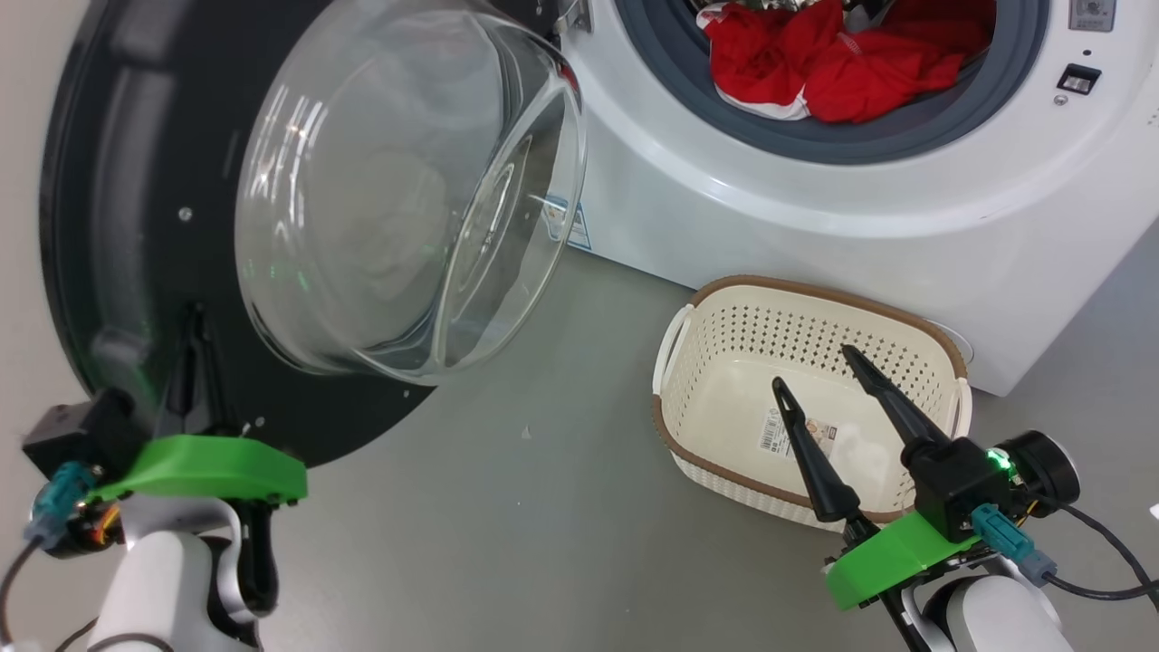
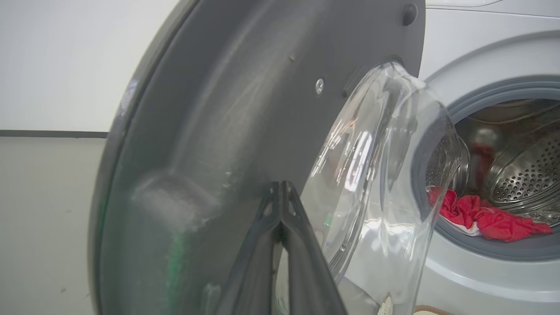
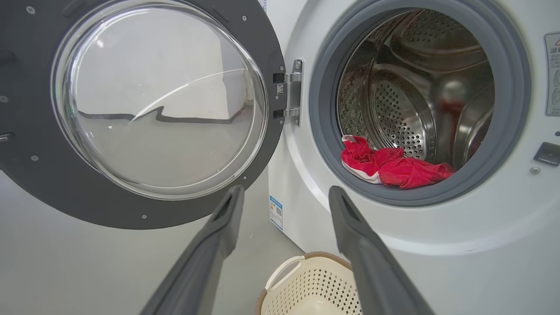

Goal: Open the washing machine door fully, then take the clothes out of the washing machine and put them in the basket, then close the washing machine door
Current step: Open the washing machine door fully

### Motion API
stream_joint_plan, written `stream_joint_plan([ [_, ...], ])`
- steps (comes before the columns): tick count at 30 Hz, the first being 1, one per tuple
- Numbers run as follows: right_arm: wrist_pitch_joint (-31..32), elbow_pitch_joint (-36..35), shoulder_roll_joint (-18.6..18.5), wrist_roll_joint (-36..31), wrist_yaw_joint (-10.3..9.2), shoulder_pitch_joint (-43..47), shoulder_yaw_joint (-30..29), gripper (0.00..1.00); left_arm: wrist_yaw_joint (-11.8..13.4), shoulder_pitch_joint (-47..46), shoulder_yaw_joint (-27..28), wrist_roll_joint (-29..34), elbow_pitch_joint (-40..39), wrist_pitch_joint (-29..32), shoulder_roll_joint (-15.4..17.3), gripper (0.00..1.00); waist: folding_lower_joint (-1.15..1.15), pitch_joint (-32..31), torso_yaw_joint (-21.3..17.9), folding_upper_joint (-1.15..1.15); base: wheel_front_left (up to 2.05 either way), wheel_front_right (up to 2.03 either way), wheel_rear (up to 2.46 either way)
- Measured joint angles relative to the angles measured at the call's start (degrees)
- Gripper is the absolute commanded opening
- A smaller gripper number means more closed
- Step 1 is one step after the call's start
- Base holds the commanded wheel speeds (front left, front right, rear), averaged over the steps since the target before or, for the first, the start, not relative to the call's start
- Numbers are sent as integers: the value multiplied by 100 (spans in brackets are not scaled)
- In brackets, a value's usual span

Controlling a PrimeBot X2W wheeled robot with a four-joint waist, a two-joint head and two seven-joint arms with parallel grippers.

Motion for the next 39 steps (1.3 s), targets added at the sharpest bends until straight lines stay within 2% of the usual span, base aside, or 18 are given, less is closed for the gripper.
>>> stream_joint_plan([
  [15, 249, -267, -4, -181, 0, 3, 8, 100, -386, -588, 1035, 246, 786, -25, -266, 0, 0, 177, -8, 0, 0, 0, 0],
  [39, 480, -593, -5, -432, 0, 18, -79, 100, -749, -1250, 2234, 953, 1575, -25, -464, 0, 0, 319, -51, 0, 0, 0, 0],
])
